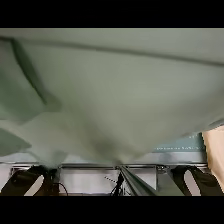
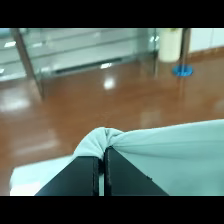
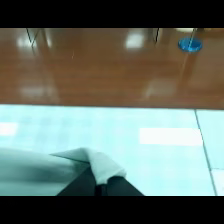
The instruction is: Fold the shirts.
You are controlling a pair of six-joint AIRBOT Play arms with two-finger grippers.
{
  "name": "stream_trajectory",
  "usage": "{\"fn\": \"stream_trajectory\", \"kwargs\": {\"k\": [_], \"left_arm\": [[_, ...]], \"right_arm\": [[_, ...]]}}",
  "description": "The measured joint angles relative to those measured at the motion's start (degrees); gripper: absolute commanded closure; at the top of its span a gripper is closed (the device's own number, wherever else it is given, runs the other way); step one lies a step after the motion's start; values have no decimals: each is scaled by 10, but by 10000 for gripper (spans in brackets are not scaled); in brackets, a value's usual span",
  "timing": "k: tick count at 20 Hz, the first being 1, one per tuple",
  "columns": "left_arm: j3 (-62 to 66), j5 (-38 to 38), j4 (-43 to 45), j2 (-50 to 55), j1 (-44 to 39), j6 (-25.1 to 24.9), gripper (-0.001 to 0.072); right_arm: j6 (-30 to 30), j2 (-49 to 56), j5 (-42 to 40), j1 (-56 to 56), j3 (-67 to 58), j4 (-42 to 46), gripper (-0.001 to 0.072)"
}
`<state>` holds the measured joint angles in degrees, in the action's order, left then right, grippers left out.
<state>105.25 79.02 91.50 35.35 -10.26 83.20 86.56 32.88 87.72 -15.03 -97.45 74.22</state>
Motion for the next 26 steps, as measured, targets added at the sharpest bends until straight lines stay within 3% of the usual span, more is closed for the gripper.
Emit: {"fn": "stream_trajectory", "kwargs": {"k": [5,10,14,20,26], "left_arm": [[-150,-8,49,41,-21,31,682],[-280,-135,57,155,-25,82,682],[-307,-255,58,301,-21,129,681],[-250,-345,24,499,13,212,682],[-197,-333,-75,584,48,228,681]], "right_arm": [[-12,23,-34,0,126,-35,692],[-56,151,-111,4,196,-95,693],[-97,302,-223,37,207,-124,693],[-78,532,-337,65,108,-136,693],[-25,688,-285,53,-34,-137,692]]}}
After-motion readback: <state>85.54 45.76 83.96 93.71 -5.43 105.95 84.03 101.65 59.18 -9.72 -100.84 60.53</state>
